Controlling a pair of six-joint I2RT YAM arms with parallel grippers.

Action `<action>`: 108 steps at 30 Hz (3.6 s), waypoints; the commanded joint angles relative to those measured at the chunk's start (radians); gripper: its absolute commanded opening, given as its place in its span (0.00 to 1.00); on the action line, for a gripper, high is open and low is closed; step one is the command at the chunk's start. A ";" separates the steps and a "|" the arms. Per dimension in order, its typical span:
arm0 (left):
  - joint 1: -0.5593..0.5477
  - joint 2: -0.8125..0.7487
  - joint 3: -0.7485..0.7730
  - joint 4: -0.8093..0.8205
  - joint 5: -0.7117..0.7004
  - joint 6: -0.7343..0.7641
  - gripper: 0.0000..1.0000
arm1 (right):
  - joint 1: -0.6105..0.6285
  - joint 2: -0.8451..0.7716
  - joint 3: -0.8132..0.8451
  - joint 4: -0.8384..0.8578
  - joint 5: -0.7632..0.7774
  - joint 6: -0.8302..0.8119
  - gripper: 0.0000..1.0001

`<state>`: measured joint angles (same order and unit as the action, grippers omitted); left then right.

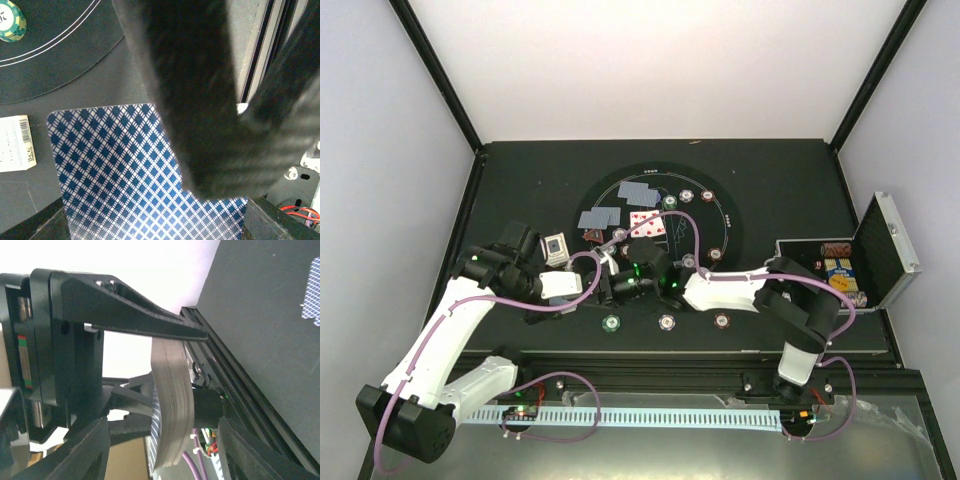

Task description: Distribute texas hold em gaming equipment

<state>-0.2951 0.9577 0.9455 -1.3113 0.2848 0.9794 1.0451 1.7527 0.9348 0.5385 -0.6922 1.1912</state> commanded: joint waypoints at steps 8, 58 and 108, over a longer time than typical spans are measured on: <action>0.004 -0.006 0.049 -0.029 0.019 0.005 0.02 | 0.027 0.158 0.074 0.233 -0.023 0.146 0.57; 0.004 -0.005 0.038 -0.029 0.002 0.013 0.02 | -0.137 -0.127 -0.160 0.111 -0.050 0.047 0.01; 0.004 0.001 0.030 -0.038 -0.028 0.016 0.02 | -0.271 0.179 0.220 -0.591 1.093 -1.785 0.01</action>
<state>-0.2939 0.9627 0.9497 -1.3354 0.2653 0.9871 0.7620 1.9339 1.1740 -0.0517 0.3836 -0.6132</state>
